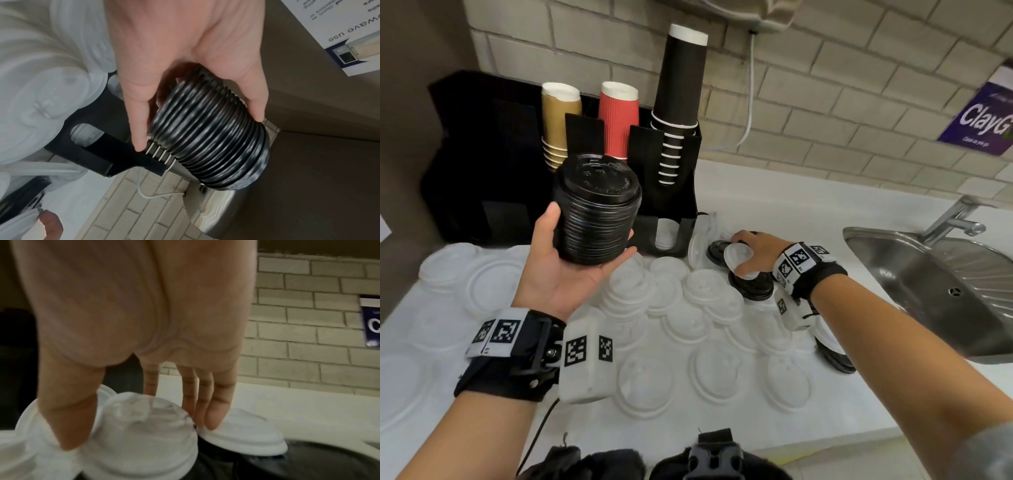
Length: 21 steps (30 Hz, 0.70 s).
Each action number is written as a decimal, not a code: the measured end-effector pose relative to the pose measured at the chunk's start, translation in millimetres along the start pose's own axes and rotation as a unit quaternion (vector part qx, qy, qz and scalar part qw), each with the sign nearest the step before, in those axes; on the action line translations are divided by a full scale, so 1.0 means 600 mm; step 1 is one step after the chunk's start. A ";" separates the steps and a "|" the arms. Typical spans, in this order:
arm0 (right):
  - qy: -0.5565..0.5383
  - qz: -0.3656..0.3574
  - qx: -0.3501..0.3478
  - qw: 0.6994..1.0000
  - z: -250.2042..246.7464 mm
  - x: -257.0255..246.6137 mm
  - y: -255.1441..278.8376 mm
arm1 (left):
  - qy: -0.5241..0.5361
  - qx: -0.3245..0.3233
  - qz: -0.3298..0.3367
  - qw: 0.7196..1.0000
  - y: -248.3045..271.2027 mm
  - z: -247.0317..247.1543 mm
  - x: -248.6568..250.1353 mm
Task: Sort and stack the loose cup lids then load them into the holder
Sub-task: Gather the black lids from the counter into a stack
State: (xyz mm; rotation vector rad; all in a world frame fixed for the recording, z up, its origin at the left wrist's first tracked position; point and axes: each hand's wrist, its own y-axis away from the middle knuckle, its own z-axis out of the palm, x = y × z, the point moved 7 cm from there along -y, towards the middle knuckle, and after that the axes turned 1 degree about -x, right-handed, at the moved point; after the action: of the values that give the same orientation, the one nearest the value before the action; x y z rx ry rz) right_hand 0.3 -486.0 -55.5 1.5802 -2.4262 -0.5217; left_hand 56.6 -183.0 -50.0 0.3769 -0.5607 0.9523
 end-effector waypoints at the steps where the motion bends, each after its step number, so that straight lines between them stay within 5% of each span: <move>1: 0.014 0.003 -0.002 1.000 0.001 0.000 -0.001 | 0.002 0.001 0.005 1.000 0.001 -0.002 0.004; 4: 0.037 -0.006 -0.010 0.999 -0.011 -0.013 0.014 | 0.002 -0.002 0.007 1.000 0.001 -0.004 0.008; 7: 0.015 -0.103 -0.004 0.995 -0.022 -0.064 0.054 | 0.001 -0.001 0.006 1.000 0.000 -0.009 0.007; 10: -0.020 -0.219 -0.093 0.971 0.019 -0.136 0.103 | -0.003 0.003 0.003 1.000 -0.001 -0.010 0.005; 14: -0.029 -0.243 -0.118 0.962 0.059 -0.161 0.104 | 0.002 0.003 -0.001 1.000 -0.004 -0.011 0.000; 17: -0.124 -0.184 0.023 0.975 -0.002 -0.103 0.061 | -0.001 0.002 -0.003 1.000 -0.006 -0.014 -0.003; 21: -0.073 0.066 0.086 0.991 -0.040 0.045 -0.012 | -0.012 0.000 0.002 1.000 -0.008 -0.016 0.000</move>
State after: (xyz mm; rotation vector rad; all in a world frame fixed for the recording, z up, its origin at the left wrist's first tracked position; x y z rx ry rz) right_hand 3.7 -517.4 -36.9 1.4766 -2.7284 -0.4297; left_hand 63.1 -180.3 -58.2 0.3870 -0.5836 0.9516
